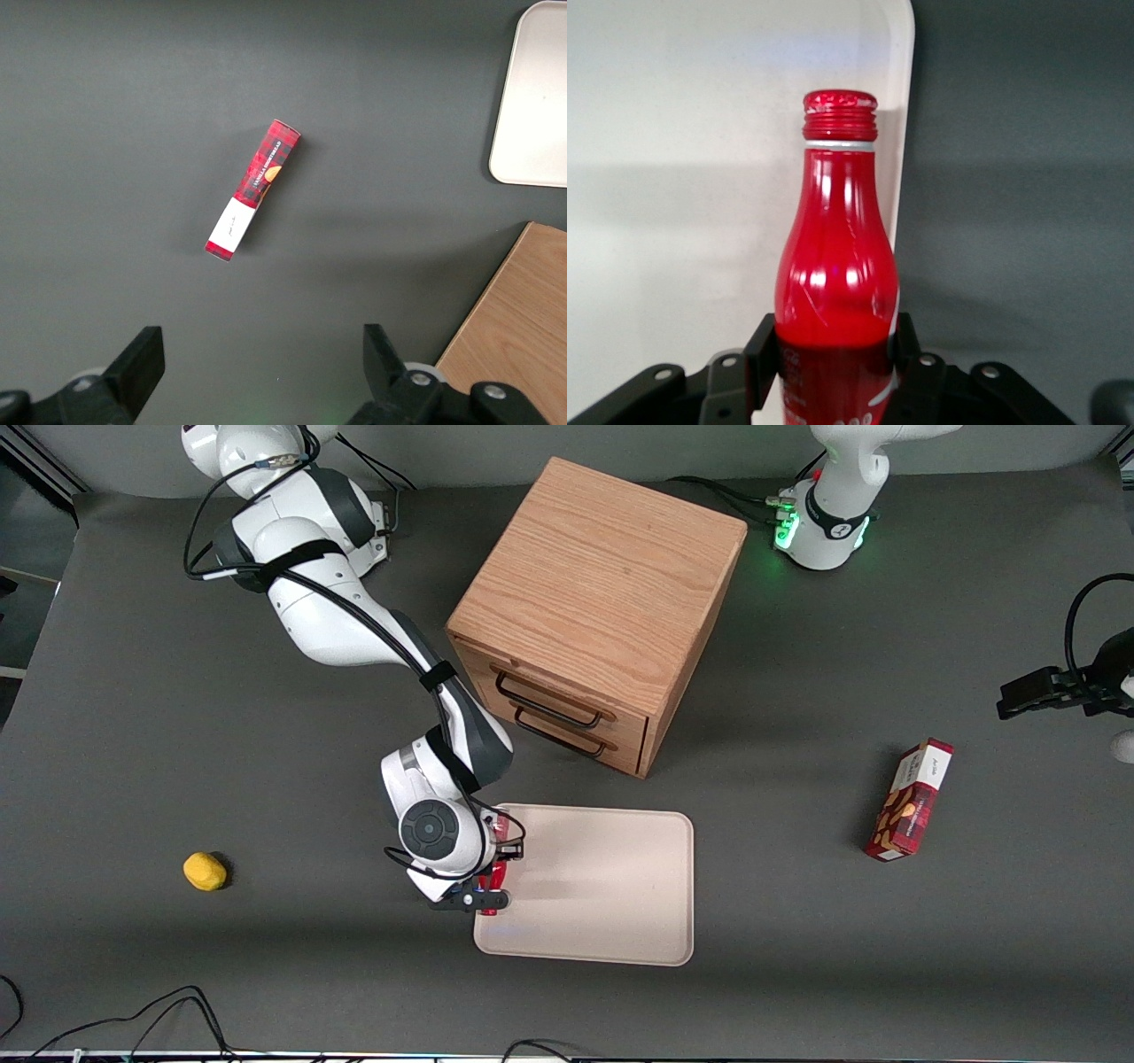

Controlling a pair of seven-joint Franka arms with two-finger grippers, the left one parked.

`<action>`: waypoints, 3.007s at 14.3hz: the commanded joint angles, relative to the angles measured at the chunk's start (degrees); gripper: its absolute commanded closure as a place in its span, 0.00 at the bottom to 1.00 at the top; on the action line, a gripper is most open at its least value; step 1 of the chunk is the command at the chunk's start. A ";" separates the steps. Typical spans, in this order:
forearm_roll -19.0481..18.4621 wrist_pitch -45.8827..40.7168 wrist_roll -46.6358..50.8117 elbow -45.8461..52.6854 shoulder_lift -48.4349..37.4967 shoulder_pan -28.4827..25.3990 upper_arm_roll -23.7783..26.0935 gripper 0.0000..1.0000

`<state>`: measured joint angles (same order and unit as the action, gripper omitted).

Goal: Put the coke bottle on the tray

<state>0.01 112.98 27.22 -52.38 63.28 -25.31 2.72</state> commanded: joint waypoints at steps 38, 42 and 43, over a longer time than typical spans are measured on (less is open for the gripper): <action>0.26 -27.81 -23.96 -45.99 -68.82 16.28 -7.71 0.00; 0.34 -29.22 -23.79 -43.77 -68.38 16.35 -7.73 0.00; 0.35 -30.18 -23.79 -43.68 -68.38 16.35 -7.73 0.00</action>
<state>0.06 84.95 4.09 -97.50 -5.55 -7.97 -4.12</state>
